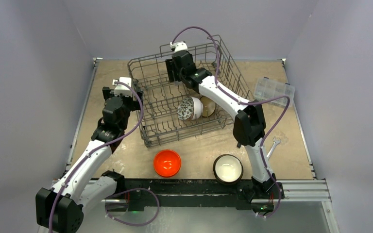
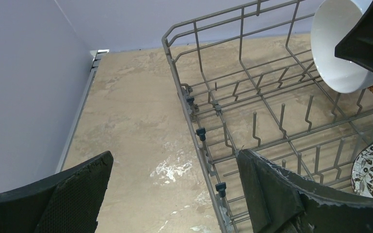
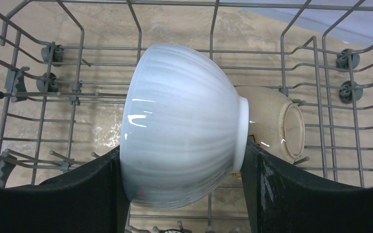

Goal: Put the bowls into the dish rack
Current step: Place the bowl in the dish rack.

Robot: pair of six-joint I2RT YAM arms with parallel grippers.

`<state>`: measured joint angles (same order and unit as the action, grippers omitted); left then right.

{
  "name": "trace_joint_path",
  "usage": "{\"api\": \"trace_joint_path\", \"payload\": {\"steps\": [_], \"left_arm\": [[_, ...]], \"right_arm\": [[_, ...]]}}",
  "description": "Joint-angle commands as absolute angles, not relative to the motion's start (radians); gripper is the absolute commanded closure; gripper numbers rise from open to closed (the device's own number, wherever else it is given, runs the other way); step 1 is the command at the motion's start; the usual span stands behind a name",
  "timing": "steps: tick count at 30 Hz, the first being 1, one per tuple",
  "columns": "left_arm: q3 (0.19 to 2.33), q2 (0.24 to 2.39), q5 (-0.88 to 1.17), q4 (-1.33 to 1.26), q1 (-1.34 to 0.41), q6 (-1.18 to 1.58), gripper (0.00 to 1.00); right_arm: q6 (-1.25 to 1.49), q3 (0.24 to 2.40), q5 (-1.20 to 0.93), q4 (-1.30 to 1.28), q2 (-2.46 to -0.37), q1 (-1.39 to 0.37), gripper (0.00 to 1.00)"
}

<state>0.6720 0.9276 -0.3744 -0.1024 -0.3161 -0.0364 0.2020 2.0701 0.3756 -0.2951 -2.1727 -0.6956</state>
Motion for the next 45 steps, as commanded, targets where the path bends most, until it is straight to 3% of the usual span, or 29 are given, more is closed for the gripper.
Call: {"api": "trace_joint_path", "payload": {"steps": [1,24,25,28,32,38,45], "left_arm": [[0.663,0.93,-0.375,-0.118,-0.313,-0.053,0.02],[0.653,0.936,-0.349,-0.13,-0.313,-0.062,0.02],[0.652,0.936,-0.348,-0.13,-0.313,-0.062,0.02],[0.651,0.935,-0.345,-0.131,-0.313,-0.062,0.02],[0.652,0.936,-0.345,-0.132,-0.313,-0.064,0.02],[0.65,0.935,-0.35,-0.13,-0.313,-0.064,0.02],[0.649,0.936,-0.35,-0.131,-0.313,-0.068,0.02]], "right_arm": [[0.168,2.134,0.39,-0.309,-2.183,-0.704,1.0],[0.142,2.253,0.432,-0.425,-2.356,-0.738,1.0],[0.144,2.248,0.43,-0.426,-2.358,-0.738,0.97],[0.143,2.225,0.417,-0.418,-2.351,-0.738,0.71],[0.151,2.205,0.366,-0.414,-2.343,-0.738,0.58],[0.171,2.198,0.314,-0.406,-2.338,-0.739,0.27],[0.19,2.16,0.285,-0.385,-2.31,-0.737,0.05]]}}
